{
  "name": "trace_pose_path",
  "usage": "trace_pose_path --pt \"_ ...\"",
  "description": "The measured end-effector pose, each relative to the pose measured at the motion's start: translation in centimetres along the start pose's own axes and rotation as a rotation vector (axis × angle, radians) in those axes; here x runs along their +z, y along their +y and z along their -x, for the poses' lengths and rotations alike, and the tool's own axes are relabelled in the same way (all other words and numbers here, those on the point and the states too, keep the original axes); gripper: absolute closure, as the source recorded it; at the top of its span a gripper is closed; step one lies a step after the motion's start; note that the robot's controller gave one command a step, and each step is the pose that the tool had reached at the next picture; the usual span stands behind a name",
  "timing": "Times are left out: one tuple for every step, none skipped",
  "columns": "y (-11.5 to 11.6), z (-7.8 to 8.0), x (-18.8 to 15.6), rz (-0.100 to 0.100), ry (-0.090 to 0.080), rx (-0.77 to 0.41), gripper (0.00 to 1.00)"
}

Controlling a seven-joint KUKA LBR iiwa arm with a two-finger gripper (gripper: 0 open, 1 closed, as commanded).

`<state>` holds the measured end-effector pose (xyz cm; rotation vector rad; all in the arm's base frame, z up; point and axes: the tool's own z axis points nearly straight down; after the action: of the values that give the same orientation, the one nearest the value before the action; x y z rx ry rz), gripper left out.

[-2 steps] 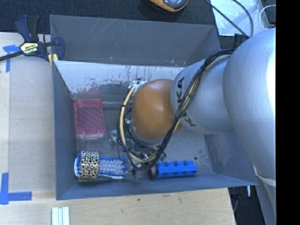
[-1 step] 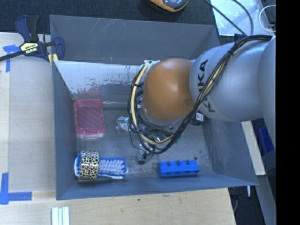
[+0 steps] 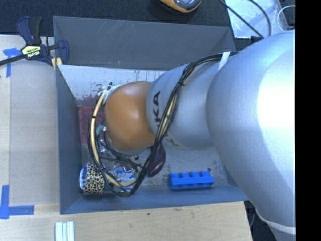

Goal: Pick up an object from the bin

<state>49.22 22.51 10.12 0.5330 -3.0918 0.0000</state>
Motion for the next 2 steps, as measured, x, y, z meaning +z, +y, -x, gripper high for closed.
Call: trace_pose_path --pt "-2.5 -1.2 3.1 -0.003 -0.014 -0.161 0.0" --pt "-6.4 -1.3 2.9 0.0 -0.01 -0.104 1.0"
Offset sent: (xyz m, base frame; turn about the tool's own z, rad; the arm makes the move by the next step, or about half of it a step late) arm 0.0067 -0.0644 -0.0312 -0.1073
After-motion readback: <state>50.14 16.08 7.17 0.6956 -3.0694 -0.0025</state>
